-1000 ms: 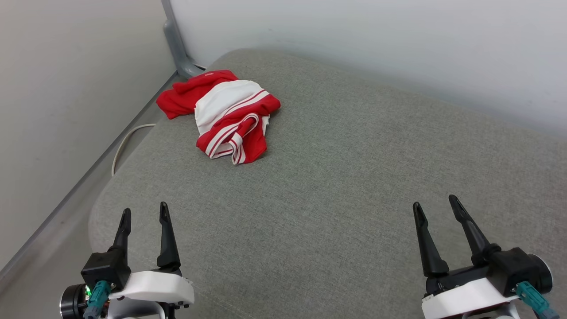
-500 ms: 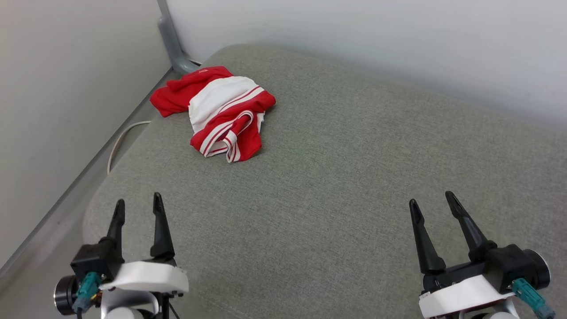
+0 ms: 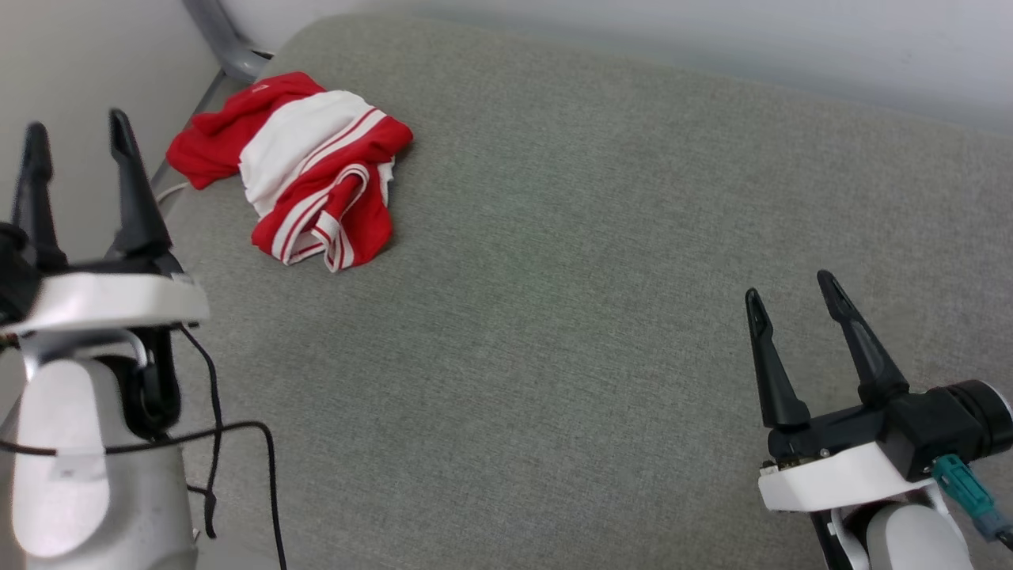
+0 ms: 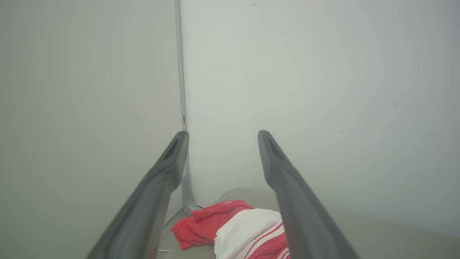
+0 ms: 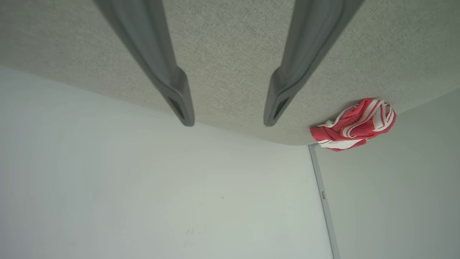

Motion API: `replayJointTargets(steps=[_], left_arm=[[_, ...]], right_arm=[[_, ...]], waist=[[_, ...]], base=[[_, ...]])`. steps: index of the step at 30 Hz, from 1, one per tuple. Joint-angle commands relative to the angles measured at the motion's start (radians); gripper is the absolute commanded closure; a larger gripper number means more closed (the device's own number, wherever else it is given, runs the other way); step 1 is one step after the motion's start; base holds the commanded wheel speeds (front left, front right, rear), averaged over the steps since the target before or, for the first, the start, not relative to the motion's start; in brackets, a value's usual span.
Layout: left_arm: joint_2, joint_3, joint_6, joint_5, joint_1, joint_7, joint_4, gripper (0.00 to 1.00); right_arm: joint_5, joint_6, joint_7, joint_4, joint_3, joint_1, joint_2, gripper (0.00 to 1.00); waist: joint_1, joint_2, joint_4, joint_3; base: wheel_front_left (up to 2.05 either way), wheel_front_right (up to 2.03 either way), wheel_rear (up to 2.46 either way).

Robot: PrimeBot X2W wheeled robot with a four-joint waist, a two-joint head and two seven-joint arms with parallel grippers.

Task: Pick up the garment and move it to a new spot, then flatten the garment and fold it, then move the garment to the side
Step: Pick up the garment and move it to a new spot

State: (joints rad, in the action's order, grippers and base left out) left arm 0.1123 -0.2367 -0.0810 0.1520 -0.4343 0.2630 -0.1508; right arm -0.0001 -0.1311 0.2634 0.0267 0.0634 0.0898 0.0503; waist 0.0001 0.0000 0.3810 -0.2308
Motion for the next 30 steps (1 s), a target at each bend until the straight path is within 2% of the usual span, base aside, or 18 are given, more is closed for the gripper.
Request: replayJointTargets(steps=[1, 5, 12, 16, 20, 21, 22, 27, 30], left_arm=[[0.020, -0.016, -0.018, 0.005, -0.070, 0.003, -0.022, 0.00], [0.048, -0.029, -0.033, 0.022, -0.149, 0.003, -0.067, 0.00], [0.158, 0.042, -0.047, 0.075, -0.325, -0.029, -0.270, 0.00], [0.241, 0.151, -0.048, 0.174, -0.405, -0.187, -0.369, 0.00], [0.320, 0.259, -0.048, 0.304, -0.455, -0.392, -0.430, 0.00], [0.358, 0.309, -0.048, 0.359, -0.465, -0.493, -0.451, 0.00], [0.375, 0.333, -0.048, 0.384, -0.466, -0.544, -0.461, 0.00], [0.444, 0.436, -0.048, 0.486, -0.473, -0.743, -0.490, 0.00], [0.458, 0.476, -0.048, 0.536, -0.468, -0.821, -0.511, 0.00]], right_arm=[[-0.016, 0.001, 0.002, 0.015, -0.004, 0.030, 0.000, 0.00], [-0.029, 0.001, 0.002, 0.031, -0.004, 0.053, 0.000, 0.00], [-0.060, 0.001, 0.002, 0.074, -0.001, 0.098, 0.000, 0.00], [-0.070, 0.001, 0.002, 0.096, -0.002, 0.115, 0.003, 0.00], [-0.074, 0.001, 0.002, 0.109, -0.005, 0.125, 0.006, 0.00], [-0.075, 0.001, 0.002, 0.113, -0.003, 0.129, 0.007, 0.00], [-0.076, 0.001, 0.002, 0.115, -0.002, 0.134, 0.008, 0.00], [-0.080, 0.001, 0.002, 0.123, -0.006, 0.144, 0.009, 0.00], [-0.081, 0.001, 0.002, 0.127, -0.006, 0.151, 0.012, 0.00]], waist=[[-0.0001, 0.0000, -0.044, -0.060], [-0.0001, 0.0000, -0.061, -0.096], [-0.0001, 0.0000, -0.094, -0.168], [-0.0001, 0.0000, -0.112, -0.201], [-0.0001, 0.0000, -0.127, -0.222], [-0.0001, 0.0000, -0.136, -0.233], [-0.0001, 0.0000, -0.142, -0.238], [-0.0001, 0.0000, -0.166, -0.263], [-0.0001, 0.0000, -0.178, -0.277]], base=[[0.00, 0.00, 0.00], [0.00, 0.00, 0.00], [0.00, 0.00, 0.00], [0.00, 0.00, 0.00], [0.00, 0.00, 0.00], [0.00, 0.00, 0.00], [0.00, 0.00, 0.00], [0.00, 0.00, 0.00], [0.00, 0.00, 0.00]])
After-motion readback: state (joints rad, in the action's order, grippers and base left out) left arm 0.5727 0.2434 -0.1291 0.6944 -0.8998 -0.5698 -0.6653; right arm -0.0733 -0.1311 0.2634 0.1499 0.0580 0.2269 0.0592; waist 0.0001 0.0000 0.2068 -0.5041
